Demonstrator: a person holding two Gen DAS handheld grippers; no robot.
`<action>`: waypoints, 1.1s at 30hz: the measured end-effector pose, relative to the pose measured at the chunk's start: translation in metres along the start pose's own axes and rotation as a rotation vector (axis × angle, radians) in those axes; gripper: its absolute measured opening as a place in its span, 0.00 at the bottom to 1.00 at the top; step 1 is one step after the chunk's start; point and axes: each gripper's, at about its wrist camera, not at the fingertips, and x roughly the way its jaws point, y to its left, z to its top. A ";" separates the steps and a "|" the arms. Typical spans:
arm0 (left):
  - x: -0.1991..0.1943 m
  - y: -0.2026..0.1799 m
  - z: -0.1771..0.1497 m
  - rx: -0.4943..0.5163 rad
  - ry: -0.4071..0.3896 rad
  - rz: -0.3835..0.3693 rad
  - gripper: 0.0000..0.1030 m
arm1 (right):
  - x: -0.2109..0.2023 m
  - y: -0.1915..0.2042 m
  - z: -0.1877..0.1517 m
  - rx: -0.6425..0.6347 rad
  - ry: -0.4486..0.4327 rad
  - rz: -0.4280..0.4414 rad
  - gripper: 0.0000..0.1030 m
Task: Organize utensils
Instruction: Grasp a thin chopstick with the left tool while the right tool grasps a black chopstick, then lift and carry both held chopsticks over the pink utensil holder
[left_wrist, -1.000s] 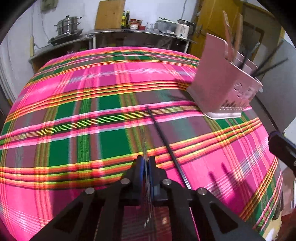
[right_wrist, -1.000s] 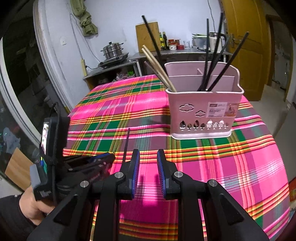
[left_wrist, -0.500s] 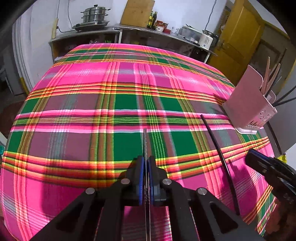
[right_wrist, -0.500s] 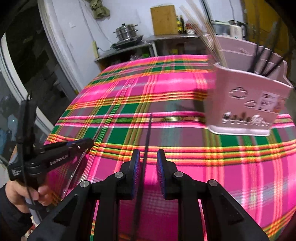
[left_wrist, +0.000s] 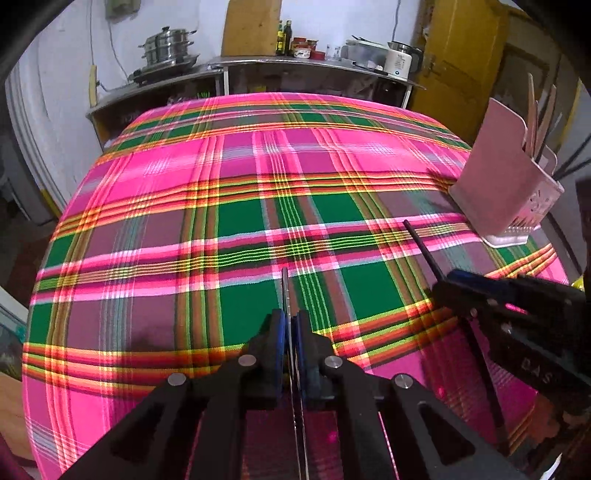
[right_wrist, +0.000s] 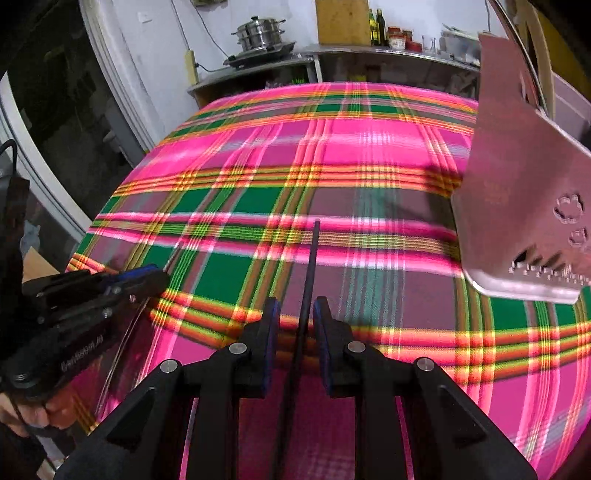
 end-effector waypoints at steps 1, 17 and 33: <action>0.000 0.000 0.000 0.002 -0.002 0.003 0.05 | 0.001 0.001 0.002 -0.001 0.002 -0.005 0.19; -0.002 0.008 0.007 -0.038 0.020 -0.049 0.04 | -0.020 0.002 0.016 0.002 -0.015 0.000 0.05; -0.084 -0.001 0.038 -0.049 -0.142 -0.171 0.04 | -0.117 0.003 0.033 0.022 -0.218 0.049 0.05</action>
